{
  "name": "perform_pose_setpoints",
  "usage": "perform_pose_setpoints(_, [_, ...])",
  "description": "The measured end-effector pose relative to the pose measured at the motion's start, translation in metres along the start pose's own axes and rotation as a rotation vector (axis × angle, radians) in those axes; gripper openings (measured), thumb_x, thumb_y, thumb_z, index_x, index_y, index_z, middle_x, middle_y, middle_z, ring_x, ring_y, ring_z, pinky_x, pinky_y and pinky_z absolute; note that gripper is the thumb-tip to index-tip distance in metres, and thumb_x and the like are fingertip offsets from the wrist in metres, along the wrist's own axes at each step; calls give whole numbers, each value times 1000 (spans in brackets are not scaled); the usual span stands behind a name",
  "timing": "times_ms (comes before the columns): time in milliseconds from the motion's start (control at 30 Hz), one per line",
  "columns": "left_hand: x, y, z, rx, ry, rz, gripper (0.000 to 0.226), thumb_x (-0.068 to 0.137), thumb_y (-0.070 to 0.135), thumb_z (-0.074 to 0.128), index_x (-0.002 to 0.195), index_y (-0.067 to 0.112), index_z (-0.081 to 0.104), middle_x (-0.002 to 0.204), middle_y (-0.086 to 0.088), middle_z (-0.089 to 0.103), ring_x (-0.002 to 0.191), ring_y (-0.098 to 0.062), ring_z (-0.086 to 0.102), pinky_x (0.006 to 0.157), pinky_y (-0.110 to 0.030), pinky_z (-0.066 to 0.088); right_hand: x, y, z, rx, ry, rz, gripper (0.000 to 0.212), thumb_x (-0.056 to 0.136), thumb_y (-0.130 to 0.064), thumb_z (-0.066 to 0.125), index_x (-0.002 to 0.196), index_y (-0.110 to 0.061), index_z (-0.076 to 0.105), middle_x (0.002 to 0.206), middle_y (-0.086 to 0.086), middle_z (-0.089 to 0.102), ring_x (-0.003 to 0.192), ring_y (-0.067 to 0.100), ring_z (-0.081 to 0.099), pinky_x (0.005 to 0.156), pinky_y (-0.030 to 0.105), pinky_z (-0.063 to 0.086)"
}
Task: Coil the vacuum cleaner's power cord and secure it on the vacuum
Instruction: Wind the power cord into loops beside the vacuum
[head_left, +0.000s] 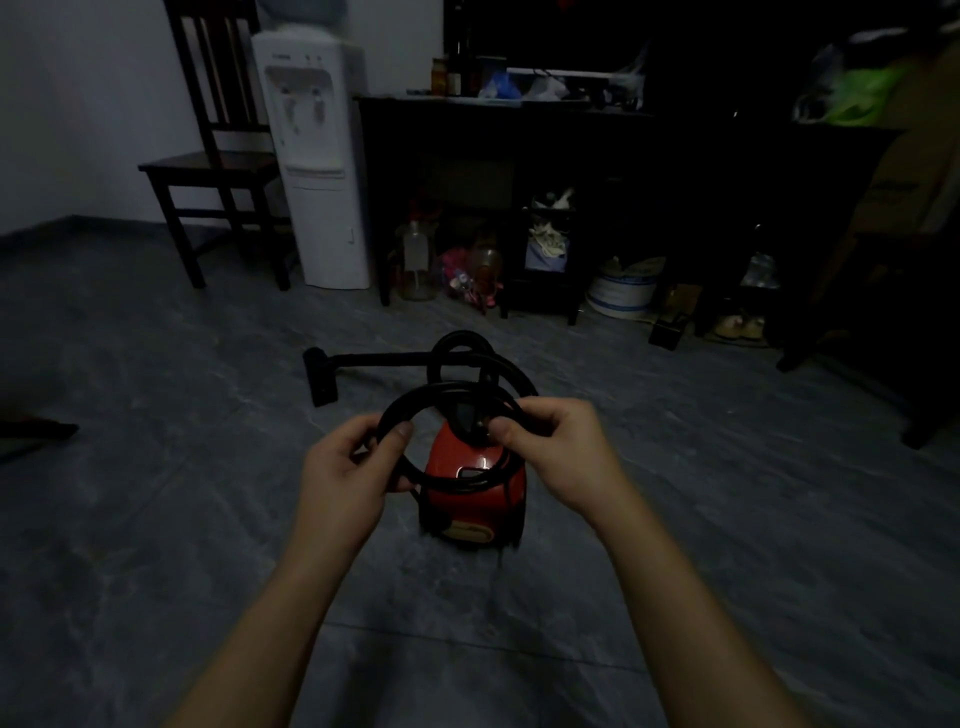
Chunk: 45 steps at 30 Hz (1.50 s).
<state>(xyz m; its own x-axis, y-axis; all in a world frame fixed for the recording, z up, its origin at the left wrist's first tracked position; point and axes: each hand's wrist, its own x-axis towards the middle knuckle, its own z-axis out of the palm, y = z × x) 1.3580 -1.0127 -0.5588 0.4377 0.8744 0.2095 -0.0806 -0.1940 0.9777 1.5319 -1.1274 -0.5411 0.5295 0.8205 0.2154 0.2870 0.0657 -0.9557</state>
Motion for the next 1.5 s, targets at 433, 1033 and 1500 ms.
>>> perform_pose_setpoints(433, [-1, 21, -19, -62, 62, 19, 9, 93, 19, 64, 89, 19, 72, 72, -13, 63, 56, -19, 64, 64, -40, 63, 0, -46, 24, 56, 11, -154, 15, 86, -12, 73, 88, -27, 78, 92, 6, 78, 90, 23, 73, 88, 46, 58])
perform_pose_setpoints(1033, [-8, -27, -19, 54, -294, -469, 15, 95, 21, 63, 100, 7, 67, 84, -19, 71, 64, -29, 72, 61, -39, 60, 4, 29, 23, -34, 4, 123, 20, 99, -13, 55, 92, -10, 74, 78, 5, 71, 77, 16, 66, 79, 36, 54])
perform_pose_setpoints(1500, [-1, -43, -34, 487, -354, 30, 19, 80, 31, 78, 96, 38, 71, 57, 9, 48, 51, -1, 44, 54, -21, 39, -1, 42, 40, -307, -326, 191, 16, 95, -21, 61, 101, -26, 75, 95, 0, 75, 94, 17, 71, 90, 43, 58])
